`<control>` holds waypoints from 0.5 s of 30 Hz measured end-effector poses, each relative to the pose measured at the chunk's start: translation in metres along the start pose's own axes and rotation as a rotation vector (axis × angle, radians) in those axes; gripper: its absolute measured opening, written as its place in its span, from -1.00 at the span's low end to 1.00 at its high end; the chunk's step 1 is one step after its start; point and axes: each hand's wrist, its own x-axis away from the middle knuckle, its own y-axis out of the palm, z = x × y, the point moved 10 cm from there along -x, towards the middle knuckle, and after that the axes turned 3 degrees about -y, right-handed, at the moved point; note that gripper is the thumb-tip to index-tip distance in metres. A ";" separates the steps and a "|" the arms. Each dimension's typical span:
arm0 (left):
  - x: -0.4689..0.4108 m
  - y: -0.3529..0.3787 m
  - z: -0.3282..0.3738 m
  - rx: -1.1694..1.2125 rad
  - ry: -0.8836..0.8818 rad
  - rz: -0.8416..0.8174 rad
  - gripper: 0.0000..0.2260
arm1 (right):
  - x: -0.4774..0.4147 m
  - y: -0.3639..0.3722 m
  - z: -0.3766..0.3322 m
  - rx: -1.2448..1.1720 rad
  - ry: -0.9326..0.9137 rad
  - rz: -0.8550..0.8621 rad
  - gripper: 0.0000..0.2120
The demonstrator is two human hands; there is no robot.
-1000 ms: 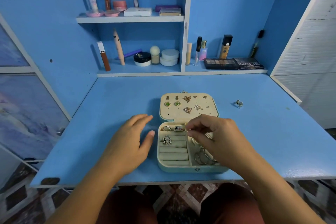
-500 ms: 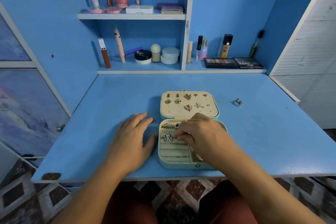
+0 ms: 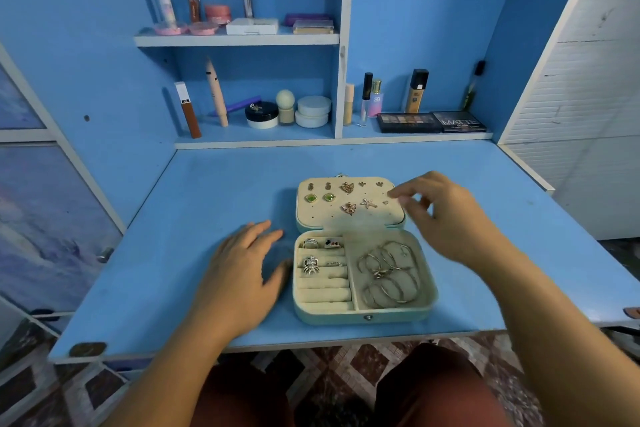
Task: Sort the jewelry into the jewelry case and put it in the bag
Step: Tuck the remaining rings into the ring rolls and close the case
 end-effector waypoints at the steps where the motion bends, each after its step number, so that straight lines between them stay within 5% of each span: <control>1: 0.000 0.000 0.000 0.007 0.001 0.002 -0.48 | -0.007 -0.004 0.023 0.061 0.071 0.016 -0.83; 5: 0.000 -0.002 0.000 0.022 0.005 0.018 -0.46 | -0.024 -0.003 0.091 0.240 0.292 -0.060 -0.74; 11: -0.006 -0.007 0.001 0.036 0.010 0.038 -0.38 | -0.036 0.013 0.107 0.296 0.298 -0.155 -0.81; 15: -0.038 -0.018 -0.001 0.209 -0.047 0.002 -0.66 | -0.045 0.021 0.091 0.252 0.225 -0.147 -0.79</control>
